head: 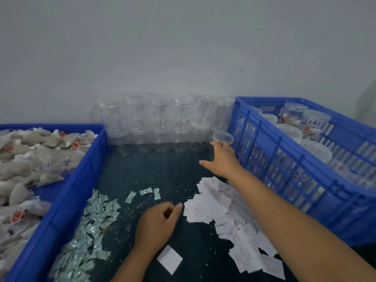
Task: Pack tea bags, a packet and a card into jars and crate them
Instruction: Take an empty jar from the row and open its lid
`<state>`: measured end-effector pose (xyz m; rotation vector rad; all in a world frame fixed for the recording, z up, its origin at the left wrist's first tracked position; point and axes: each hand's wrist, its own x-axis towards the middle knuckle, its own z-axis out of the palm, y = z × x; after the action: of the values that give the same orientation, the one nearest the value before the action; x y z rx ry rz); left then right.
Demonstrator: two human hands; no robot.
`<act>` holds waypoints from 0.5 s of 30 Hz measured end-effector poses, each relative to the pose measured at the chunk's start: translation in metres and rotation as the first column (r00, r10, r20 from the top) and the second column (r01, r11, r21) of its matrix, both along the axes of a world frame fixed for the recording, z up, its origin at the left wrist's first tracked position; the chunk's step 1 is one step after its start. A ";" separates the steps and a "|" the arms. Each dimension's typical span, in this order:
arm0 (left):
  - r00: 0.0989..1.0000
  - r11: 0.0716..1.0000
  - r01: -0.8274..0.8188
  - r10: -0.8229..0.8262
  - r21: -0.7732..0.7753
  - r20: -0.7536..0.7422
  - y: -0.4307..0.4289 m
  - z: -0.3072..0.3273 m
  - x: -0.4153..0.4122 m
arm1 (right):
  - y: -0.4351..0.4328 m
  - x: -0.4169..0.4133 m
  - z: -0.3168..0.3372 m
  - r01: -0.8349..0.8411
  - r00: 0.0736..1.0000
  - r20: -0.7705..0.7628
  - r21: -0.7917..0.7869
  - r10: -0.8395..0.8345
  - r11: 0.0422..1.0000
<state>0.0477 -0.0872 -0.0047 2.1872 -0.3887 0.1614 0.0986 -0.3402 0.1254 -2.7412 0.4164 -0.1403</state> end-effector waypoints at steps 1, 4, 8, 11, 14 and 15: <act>1.000 1.000 0.010 -0.011 0.020 0.017 0.000 -0.001 -0.001 | -0.009 0.012 -0.007 0.042 0.999 0.019 -0.032 -0.042 0.999; 0.999 0.999 0.006 -0.008 0.034 0.036 0.000 -0.002 -0.001 | -0.033 0.044 -0.017 0.130 0.990 0.070 -0.142 -0.121 0.981; 0.999 0.998 0.000 -0.003 0.058 0.052 -0.001 -0.005 0.000 | -0.054 0.072 -0.028 0.140 0.990 0.028 -0.281 -0.138 0.949; 0.998 0.998 -0.012 0.008 0.064 0.063 -0.002 -0.006 0.001 | -0.056 0.079 -0.038 0.152 0.986 0.109 -0.305 -0.124 0.940; 0.998 0.998 -0.021 0.017 0.065 0.062 -0.002 -0.005 0.001 | -0.051 0.073 -0.040 0.112 0.964 0.256 -0.123 -0.078 0.986; 0.998 0.998 -0.023 0.019 0.064 0.060 -0.002 -0.005 0.001 | -0.049 0.069 -0.038 0.091 0.953 0.297 -0.071 -0.066 0.993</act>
<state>0.0483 -0.0894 -0.0096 2.2547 -0.4091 0.2291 0.1677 -0.3888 0.0875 -2.7246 0.4441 -0.5919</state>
